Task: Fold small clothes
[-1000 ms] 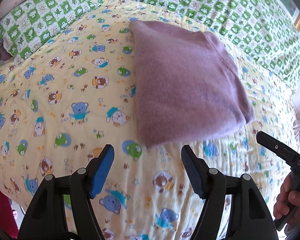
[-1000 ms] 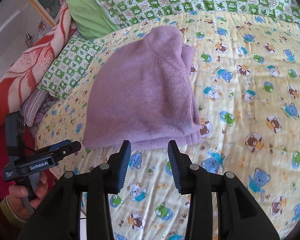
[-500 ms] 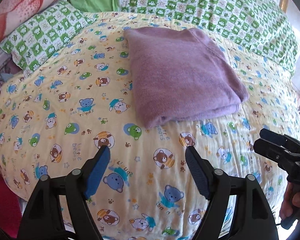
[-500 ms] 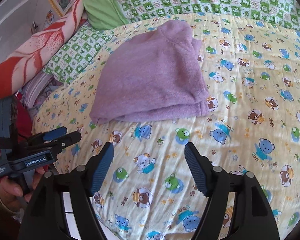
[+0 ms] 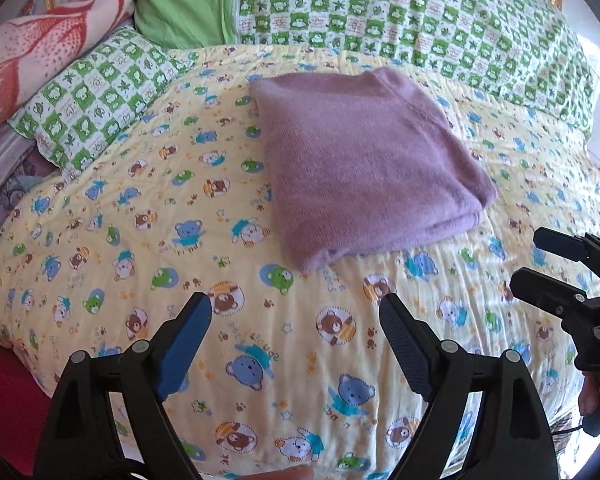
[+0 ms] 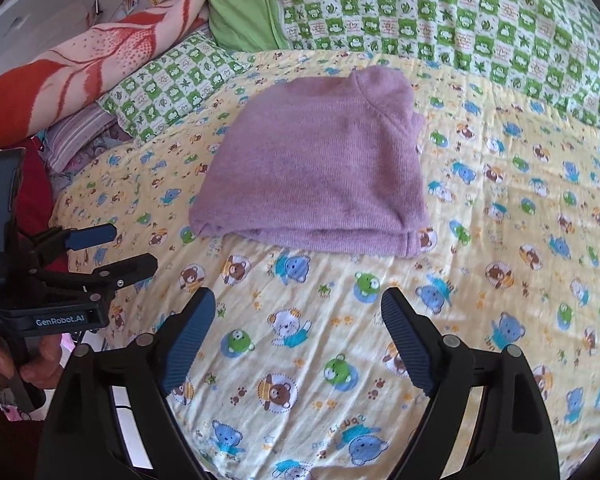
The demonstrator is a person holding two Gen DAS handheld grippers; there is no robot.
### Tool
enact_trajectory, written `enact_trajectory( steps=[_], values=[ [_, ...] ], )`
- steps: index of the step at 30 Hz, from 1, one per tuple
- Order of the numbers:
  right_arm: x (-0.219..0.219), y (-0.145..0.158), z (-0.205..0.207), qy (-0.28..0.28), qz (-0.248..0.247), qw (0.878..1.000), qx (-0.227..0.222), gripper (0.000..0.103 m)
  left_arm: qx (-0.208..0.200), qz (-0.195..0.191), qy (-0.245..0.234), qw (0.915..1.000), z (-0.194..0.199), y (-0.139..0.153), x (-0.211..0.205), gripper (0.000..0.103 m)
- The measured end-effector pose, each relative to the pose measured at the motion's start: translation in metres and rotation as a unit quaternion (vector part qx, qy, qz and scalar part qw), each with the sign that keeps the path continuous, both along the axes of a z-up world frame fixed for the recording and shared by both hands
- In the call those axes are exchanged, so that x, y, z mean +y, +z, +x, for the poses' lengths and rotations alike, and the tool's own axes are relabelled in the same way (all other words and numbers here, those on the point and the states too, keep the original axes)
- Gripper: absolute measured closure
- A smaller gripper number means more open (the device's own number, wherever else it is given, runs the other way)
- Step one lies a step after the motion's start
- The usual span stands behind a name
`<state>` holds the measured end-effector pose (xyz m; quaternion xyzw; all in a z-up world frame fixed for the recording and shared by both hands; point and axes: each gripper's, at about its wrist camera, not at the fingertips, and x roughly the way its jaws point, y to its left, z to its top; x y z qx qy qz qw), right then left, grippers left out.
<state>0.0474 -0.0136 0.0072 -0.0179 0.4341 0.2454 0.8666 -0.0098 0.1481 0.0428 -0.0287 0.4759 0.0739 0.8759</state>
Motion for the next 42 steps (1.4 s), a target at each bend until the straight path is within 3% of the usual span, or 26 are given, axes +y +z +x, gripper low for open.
enact_trajectory(
  steps=[9, 42],
  values=[
    [0.005, 0.014, 0.028, 0.004, -0.008, 1.0, -0.023, 0.007, -0.013, 0.01, 0.021, 0.9996, 0.022, 0.01, 0.011, 0.009],
    [0.017, -0.007, 0.064, 0.024, -0.015, 1.0, -0.002, 0.006, -0.004, 0.025, 0.045, 0.9987, 0.035, -0.008, 0.009, 0.007]
  ],
)
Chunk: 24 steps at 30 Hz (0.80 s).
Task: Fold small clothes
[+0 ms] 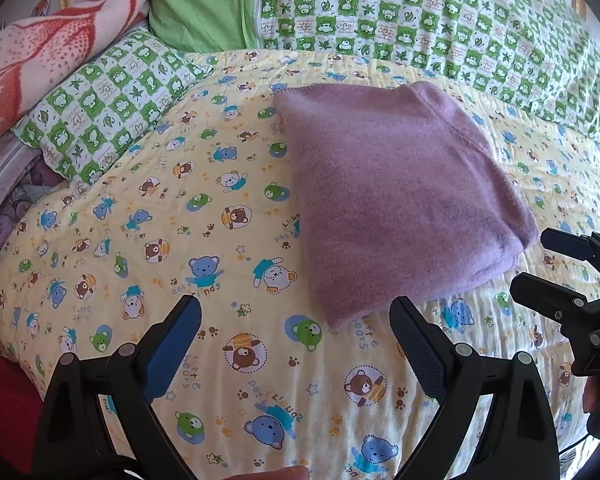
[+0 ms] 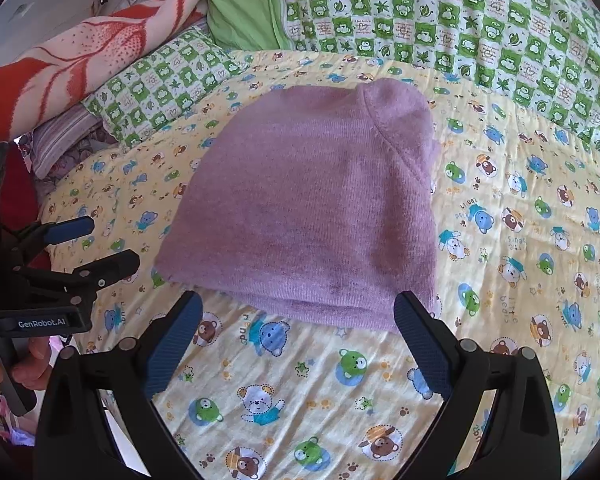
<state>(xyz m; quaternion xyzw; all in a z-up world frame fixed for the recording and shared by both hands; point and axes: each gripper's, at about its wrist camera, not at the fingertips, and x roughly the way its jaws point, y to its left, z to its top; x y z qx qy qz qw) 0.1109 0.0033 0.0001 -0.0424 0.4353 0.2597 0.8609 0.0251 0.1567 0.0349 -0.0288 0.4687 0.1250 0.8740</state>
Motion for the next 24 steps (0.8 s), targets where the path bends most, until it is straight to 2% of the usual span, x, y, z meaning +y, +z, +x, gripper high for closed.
enact_trajectory(
  steps=[24],
  values=[
    [-0.006, 0.006, -0.002, -0.002, 0.007, 1.0, -0.002, 0.006, -0.011, 0.006, -0.004, 0.9999, -0.004, 0.009, -0.014, 0.006]
  ],
)
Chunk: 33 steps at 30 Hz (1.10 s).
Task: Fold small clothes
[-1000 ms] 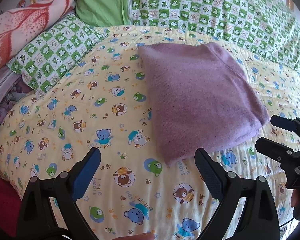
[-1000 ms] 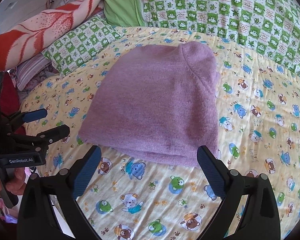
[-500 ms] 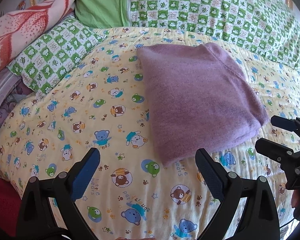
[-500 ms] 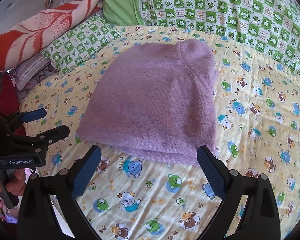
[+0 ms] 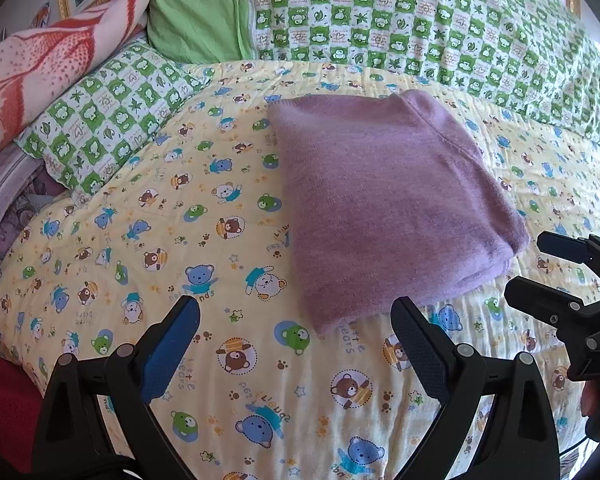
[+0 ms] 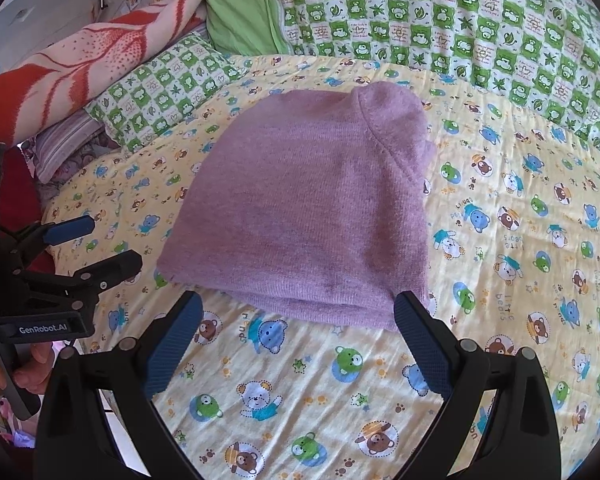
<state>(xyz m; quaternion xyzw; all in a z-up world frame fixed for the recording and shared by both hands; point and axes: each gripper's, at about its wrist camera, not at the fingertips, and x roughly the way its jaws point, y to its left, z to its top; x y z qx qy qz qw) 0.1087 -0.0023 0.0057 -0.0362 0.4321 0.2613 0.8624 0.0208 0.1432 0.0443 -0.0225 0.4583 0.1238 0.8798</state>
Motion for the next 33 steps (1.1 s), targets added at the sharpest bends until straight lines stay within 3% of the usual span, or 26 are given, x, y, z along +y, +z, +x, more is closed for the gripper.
enact_trajectory(
  steps=[33],
  values=[
    [0.0006, 0.0106, 0.0001, -0.016, 0.013, 1.0, -0.009, 0.006, -0.008, 0.002, -0.011, 0.9999, 0.0063, 0.0089, -0.0013, 0.006]
  ],
)
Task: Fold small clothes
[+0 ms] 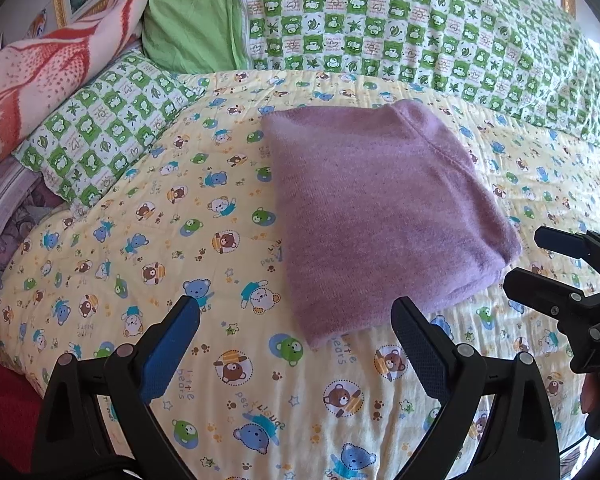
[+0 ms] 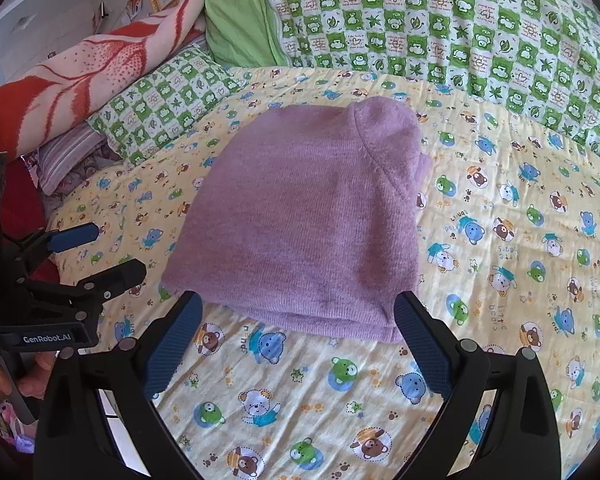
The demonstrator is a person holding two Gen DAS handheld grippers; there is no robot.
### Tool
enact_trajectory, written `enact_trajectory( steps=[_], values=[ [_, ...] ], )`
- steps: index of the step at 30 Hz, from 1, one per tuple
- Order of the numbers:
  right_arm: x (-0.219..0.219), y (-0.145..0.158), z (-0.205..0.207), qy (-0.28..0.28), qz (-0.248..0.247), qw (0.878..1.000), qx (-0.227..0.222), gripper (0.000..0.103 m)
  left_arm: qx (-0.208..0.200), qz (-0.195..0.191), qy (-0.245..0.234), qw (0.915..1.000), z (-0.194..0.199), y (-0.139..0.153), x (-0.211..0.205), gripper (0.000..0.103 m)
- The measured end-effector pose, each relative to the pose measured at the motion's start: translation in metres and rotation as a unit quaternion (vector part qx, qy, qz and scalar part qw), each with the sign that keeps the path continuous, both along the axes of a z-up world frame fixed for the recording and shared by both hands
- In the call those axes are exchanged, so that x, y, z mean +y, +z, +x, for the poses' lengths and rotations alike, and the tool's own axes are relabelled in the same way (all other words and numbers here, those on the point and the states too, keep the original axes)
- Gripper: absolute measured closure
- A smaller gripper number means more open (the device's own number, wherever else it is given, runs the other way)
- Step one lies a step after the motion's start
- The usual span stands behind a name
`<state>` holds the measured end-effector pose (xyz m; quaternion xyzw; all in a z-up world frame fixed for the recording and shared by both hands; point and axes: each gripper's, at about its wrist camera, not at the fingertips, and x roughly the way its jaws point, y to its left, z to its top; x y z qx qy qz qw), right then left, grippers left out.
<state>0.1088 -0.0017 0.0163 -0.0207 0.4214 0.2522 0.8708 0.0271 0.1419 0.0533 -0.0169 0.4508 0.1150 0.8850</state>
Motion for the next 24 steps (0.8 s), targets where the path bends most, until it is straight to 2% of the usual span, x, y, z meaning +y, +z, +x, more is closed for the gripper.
enact_trajectory(
  steps=[12, 24],
  values=[
    [0.002, 0.007, 0.008, -0.011, 0.009, 1.0, -0.008, 0.006, -0.014, 0.014, 0.003, 0.9998, 0.009, 0.009, 0.002, 0.006],
    [-0.001, 0.01, 0.019, -0.022, 0.016, 1.0, -0.009, 0.006, -0.013, 0.005, 0.021, 0.9997, 0.019, 0.014, 0.015, 0.006]
  ],
)
